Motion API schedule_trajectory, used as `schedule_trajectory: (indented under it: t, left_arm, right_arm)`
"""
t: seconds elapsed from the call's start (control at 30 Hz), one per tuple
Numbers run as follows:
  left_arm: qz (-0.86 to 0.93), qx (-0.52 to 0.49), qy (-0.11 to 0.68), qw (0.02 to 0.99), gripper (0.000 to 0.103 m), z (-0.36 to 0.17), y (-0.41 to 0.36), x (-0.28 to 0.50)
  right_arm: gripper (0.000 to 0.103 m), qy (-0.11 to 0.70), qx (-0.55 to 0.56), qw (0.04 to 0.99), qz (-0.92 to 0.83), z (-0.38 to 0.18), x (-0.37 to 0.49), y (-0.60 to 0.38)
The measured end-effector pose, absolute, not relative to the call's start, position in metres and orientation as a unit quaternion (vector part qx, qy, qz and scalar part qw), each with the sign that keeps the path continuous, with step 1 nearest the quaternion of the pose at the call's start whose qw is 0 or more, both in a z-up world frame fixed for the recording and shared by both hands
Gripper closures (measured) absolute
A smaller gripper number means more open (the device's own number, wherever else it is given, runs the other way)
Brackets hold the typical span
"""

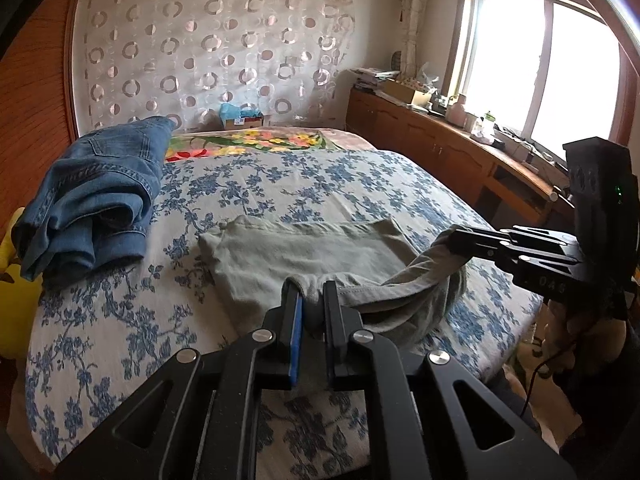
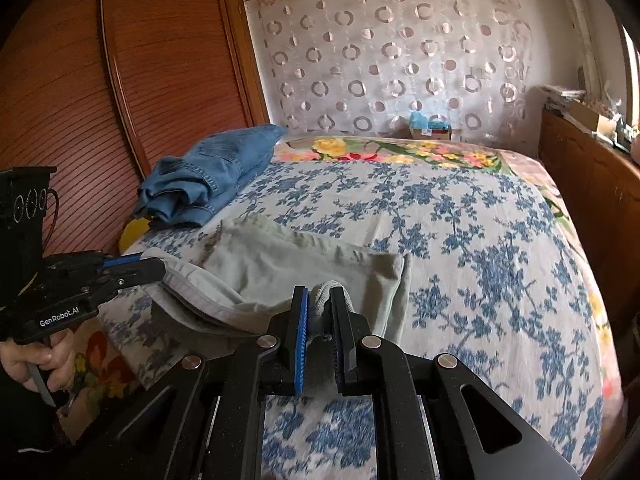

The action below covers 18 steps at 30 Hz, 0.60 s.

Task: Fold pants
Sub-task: 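Lay the lifted pants end over the rest of the pants with both tools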

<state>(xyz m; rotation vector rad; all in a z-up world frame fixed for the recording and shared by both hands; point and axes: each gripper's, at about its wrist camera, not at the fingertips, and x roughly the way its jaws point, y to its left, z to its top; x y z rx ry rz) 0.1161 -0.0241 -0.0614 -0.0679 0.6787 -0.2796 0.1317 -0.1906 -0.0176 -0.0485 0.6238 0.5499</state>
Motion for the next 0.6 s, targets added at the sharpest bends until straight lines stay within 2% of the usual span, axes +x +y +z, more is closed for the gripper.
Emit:
schedule_trajectory:
  t: [0.6]
  left_arm:
    - [-0.112, -0.036, 0.332, 0.936, 0.093, -0.057, -0.014, 0.162]
  right_arm:
    - [0.092, 0.296, -0.042, 0.92, 0.252, -0.014, 0.186, -0.17]
